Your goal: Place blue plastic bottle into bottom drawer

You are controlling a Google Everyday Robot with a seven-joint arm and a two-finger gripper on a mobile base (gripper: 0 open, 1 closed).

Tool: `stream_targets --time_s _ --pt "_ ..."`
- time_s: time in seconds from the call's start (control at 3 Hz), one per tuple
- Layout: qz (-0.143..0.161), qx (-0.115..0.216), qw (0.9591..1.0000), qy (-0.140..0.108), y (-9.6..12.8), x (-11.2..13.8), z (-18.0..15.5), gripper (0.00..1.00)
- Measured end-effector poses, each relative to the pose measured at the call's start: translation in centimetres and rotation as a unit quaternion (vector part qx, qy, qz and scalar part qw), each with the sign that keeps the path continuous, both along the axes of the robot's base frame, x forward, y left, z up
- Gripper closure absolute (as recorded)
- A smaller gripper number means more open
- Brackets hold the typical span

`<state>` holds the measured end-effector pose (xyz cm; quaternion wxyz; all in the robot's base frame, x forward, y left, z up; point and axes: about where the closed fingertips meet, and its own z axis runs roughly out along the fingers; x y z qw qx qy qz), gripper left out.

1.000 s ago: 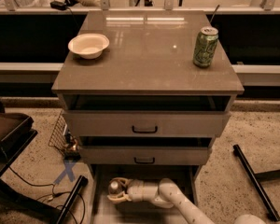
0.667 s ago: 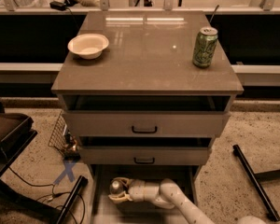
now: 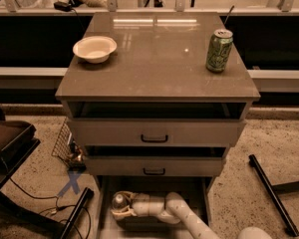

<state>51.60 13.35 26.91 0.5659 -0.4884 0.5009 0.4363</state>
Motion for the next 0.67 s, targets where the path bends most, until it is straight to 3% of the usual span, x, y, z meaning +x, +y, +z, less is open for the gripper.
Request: stream_targets --time_s 0.33,0.67 --pt "0.018 0.012 0.9997 0.008 1.4 -0.3 -1.7 1.0" --pt "0.04 -0.007 0.9992 -0.005 2.3 -0.6 -3.4 1.0"
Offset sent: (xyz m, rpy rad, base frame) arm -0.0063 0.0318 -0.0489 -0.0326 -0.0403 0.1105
